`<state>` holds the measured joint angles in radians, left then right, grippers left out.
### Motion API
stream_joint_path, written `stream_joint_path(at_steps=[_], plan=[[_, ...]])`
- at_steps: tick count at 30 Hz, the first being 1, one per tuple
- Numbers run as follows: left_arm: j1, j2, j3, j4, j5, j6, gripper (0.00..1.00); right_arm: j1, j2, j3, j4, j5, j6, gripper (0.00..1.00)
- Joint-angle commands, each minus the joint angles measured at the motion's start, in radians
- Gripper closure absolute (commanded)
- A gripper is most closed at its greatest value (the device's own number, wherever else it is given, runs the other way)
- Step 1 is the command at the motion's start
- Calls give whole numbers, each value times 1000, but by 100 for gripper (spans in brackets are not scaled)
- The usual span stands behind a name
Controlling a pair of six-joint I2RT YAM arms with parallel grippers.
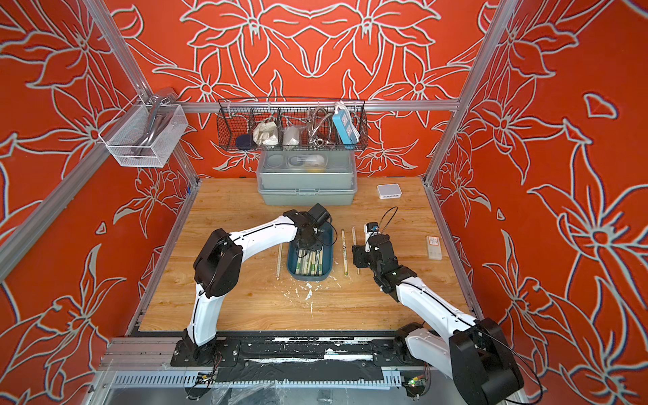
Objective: Take the paired disposable chopsticks out of the storage box
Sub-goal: Pick up the paired disposable chopsticks from the storage box.
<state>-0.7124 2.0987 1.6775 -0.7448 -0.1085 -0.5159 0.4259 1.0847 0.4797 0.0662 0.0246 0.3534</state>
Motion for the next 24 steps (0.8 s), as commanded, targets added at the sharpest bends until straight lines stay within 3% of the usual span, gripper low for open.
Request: stream_joint_path(at_steps=[1, 3, 5, 15, 24], plan=[[5, -43, 33, -41, -12, 23, 89, 5, 6, 38, -17, -3, 2, 36], [8, -40, 36, -40, -16, 25, 89, 5, 4, 38, -20, -2, 2, 36], [11, -35, 44, -50, -8, 31, 97, 5, 1, 37, -19, -2, 2, 36], [16, -87, 61, -104, -11, 65, 91, 5, 0, 37, -22, 1, -2, 36], [49, -223, 62, -177, 6, 105, 92, 5, -69, -16, 44, -43, -17, 31]])
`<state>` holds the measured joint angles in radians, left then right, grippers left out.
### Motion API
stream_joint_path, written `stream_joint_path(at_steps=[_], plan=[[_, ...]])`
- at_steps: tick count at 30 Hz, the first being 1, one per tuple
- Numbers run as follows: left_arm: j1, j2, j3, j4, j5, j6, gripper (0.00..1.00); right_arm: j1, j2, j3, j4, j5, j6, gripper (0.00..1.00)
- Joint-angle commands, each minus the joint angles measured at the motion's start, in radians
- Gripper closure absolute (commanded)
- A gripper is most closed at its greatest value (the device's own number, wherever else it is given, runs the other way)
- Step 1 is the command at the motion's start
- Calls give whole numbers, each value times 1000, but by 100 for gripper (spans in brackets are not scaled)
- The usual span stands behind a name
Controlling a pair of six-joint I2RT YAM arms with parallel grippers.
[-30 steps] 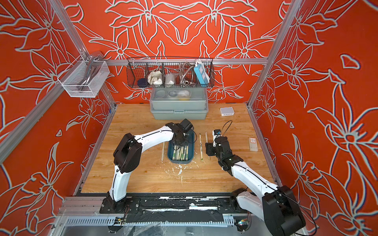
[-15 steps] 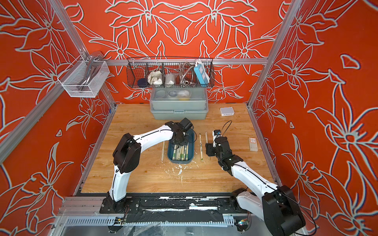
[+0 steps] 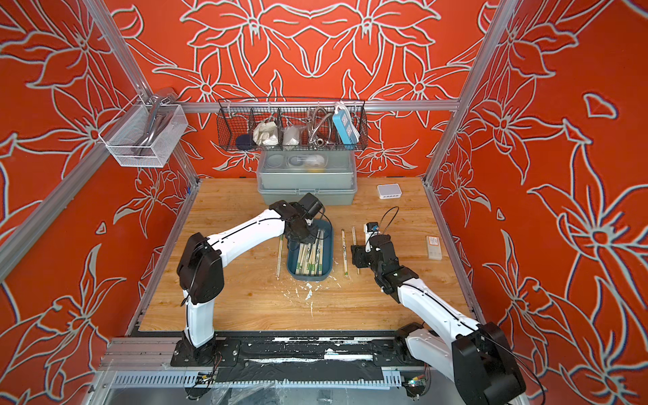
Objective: Take the paired disposable chopsticks out of the storage box
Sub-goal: Pick up the paired disposable chopsticks from the storage box, then place the paired disposable chopsticks at the center of the board.
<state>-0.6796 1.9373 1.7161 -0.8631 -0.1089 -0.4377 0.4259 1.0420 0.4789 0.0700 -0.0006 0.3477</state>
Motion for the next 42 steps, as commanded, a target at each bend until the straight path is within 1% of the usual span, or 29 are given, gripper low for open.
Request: stream_joint_path(at_steps=[1, 4, 9, 13, 17, 20, 24, 26, 29, 34, 42], plan=[[22, -78, 21, -67, 3, 31, 93, 5, -28, -16, 40, -18, -12, 32], [52, -131, -6, -90, 20, 43, 92, 5, -27, -20, 51, -35, -13, 31], [123, -229, -92, -118, 29, 68, 91, 8, -35, -45, 124, -133, -21, 29], [193, -293, -227, -60, 57, 69, 91, 24, -72, -92, 217, -191, -33, 23], [262, -320, -357, 21, 94, 63, 91, 58, -96, -118, 268, -217, -63, 18], [302, -300, -406, 61, 106, 70, 91, 81, -93, -122, 292, -238, -78, 16], [336, -227, -415, 92, 104, 84, 91, 106, -82, -123, 315, -254, -97, 13], [341, -199, -417, 112, 85, 82, 91, 115, -75, -122, 323, -264, -108, 12], [344, -160, -415, 144, 88, 85, 90, 130, -67, -117, 316, -251, -125, 12], [345, -74, -366, 124, 68, 96, 90, 143, -69, -117, 319, -245, -133, 10], [347, 19, -335, 116, 92, 95, 89, 148, -71, -102, 276, -187, -129, 10]])
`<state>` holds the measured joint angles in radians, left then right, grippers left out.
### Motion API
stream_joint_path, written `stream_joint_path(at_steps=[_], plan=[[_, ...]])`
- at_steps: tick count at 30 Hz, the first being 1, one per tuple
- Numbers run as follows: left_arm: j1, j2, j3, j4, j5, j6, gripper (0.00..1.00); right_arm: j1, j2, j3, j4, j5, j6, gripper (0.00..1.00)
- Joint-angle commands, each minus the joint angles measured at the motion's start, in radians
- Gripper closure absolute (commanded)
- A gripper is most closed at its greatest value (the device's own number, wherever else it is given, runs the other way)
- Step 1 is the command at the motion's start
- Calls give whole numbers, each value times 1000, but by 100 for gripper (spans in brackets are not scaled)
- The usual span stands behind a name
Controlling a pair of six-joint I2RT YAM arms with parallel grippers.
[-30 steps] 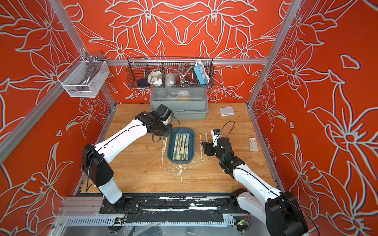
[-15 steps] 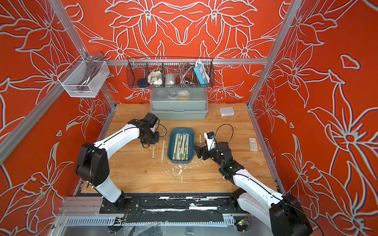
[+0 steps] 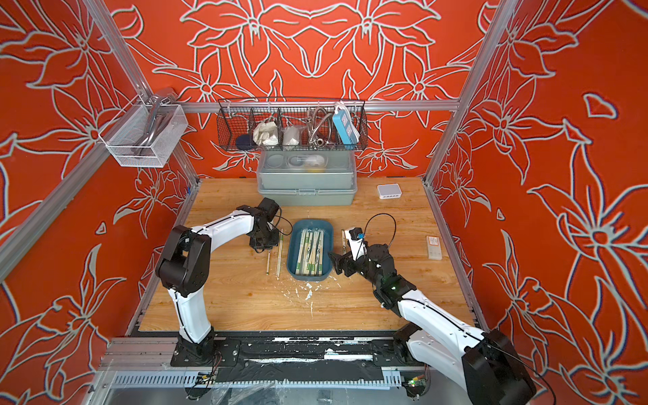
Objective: Take the paired disposable chopsticks out of the storage box
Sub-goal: Place the paired disposable chopsticks at the center of the board.
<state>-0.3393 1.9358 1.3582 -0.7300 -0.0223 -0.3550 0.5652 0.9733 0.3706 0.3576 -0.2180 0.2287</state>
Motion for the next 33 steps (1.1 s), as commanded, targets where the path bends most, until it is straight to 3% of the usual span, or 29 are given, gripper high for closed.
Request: stream_joint_path(at_steps=[1, 18, 25, 33], plan=[[6, 27, 24, -21, 5, 12, 89, 9, -2, 7, -13, 34, -9, 10], [6, 46, 25, -32, -11, -7, 78, 10, -12, 9, -31, 55, -8, 11], [7, -7, -4, -11, -18, -11, 62, 10, -5, 15, -40, 68, -6, 11], [6, -76, -22, -13, -20, -20, 60, 12, 2, 21, -46, 72, -6, 11]])
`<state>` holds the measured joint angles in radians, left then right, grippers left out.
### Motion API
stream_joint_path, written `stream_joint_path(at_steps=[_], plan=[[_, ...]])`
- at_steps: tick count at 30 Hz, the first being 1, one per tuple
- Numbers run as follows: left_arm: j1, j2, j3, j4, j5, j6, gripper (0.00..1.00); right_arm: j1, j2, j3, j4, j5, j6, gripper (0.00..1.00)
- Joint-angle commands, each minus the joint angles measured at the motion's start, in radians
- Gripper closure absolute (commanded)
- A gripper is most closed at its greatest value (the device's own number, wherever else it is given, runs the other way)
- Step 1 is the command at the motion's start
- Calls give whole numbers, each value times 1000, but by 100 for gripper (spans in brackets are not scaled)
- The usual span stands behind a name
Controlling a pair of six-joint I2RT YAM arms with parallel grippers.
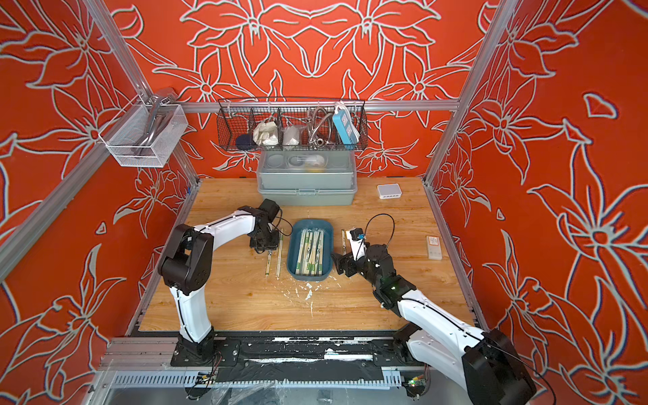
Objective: Take the paired disposable chopsticks out of the storage box
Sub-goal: Place the paired disposable chopsticks at the center of the board, then pick up the paired disposable chopsticks from the storage box.
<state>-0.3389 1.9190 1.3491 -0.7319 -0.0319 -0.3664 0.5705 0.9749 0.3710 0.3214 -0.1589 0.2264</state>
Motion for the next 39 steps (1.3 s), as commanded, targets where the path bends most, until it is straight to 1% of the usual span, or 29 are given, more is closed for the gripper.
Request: stream_joint_path(at_steps=[1, 4, 8, 12, 15, 17, 19, 21, 22, 25, 28, 30, 31, 35, 37, 39], plan=[[5, -78, -27, -2, -10, -11, 60, 7, 0, 20, -10, 15, -5, 11], [5, -150, -72, 32, -4, -19, 58, 6, -1, 19, -16, 26, -7, 11], [4, -265, -160, 121, 13, -24, 56, 6, 9, 21, -15, 32, -4, 11], [-5, -432, -321, 289, 21, -20, 53, 6, 19, 38, -41, 52, -2, 11], [-12, -571, -444, 417, 32, -12, 45, 7, 26, 67, -91, 91, 14, 13], [-18, -654, -515, 482, 43, 7, 45, 8, 38, 95, -124, 84, 25, 15], [-27, -740, -586, 550, 64, 36, 44, 9, 60, 144, -175, 66, 34, 17], [-39, -813, -650, 607, 68, 55, 40, 14, 89, 197, -234, 65, 41, 20], [-43, -845, -685, 645, 90, 67, 38, 14, 106, 231, -272, 66, 47, 22], [-54, -913, -775, 725, 146, 111, 37, 17, 159, 320, -370, 67, 70, 26], [-54, -972, -855, 796, 216, 147, 35, 26, 215, 397, -441, 43, 96, 32], [-55, -1001, -902, 846, 269, 178, 35, 42, 253, 450, -492, 41, 108, 36], [-57, -1016, -924, 863, 278, 187, 34, 51, 269, 476, -517, 45, 111, 37], [-57, -1076, -1004, 945, 335, 231, 22, 91, 348, 590, -625, 84, 114, 41], [-56, -1098, -1021, 960, 342, 236, 21, 101, 386, 633, -662, 97, 122, 43], [-58, -1112, -1046, 991, 329, 237, 15, 105, 434, 679, -692, 88, 129, 43]])
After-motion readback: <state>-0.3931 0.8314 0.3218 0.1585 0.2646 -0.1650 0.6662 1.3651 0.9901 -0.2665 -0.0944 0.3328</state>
